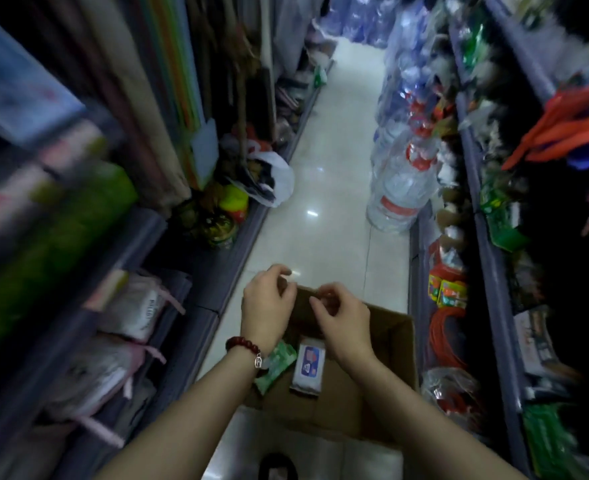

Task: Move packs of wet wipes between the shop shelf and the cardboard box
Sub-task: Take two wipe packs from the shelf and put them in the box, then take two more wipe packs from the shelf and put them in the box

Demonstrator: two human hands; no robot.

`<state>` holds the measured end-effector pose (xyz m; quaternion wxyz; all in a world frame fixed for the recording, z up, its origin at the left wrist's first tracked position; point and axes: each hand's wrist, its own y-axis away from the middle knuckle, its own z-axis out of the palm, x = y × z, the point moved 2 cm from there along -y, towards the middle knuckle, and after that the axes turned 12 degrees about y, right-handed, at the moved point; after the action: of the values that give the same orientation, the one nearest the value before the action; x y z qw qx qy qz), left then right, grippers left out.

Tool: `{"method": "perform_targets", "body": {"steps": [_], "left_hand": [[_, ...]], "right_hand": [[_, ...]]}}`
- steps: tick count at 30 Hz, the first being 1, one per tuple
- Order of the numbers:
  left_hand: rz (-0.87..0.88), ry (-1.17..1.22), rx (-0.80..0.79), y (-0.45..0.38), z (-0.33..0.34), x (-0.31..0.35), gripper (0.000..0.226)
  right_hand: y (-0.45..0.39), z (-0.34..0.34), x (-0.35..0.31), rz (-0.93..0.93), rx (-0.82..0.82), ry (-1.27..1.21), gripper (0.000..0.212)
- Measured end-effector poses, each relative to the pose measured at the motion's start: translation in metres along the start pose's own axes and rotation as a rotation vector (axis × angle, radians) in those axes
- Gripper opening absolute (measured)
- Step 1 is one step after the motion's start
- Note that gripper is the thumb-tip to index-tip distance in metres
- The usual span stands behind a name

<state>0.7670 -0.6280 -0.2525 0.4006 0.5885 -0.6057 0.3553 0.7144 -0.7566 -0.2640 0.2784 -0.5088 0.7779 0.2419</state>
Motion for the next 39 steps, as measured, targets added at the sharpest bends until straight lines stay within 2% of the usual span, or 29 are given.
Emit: {"method": "perform_targets", "body": {"steps": [4,9,14,18,23,32,39], "left_hand": [[0.071,0.015,0.129,0.024,-0.09,0.08,0.019],[0.133,0.039,0.345,0.068,-0.197,0.153,0.012],[0.177,0.05,0.571,0.108,-0.279,0.199,0.009],[0.159,0.006,0.754,0.151,-0.32,0.212,0.008],[0.083,-0.011,0.952,0.213,-0.349,0.201,0.008],[-0.092,-0.02,1.193,0.338,-0.376,0.165,0.011],[-0.16,-0.083,1.271,0.434,-0.401,0.141,0.008]], "right_hand": [[0.028,-0.057,-0.105,-0.143,0.017,-0.07,0.001],[0.069,-0.099,-0.218,-0.305,0.005,-0.184,0.003],[0.103,-0.112,-0.314,-0.57,-0.054,-0.22,0.002],[0.138,-0.11,-0.364,-0.751,-0.187,-0.255,0.003],[0.191,-0.097,-0.397,-0.929,-0.364,-0.235,0.002],[0.298,-0.055,-0.401,-1.118,-0.654,-0.243,0.004],[0.383,-0.024,-0.408,-1.181,-0.722,-0.202,0.003]]}}
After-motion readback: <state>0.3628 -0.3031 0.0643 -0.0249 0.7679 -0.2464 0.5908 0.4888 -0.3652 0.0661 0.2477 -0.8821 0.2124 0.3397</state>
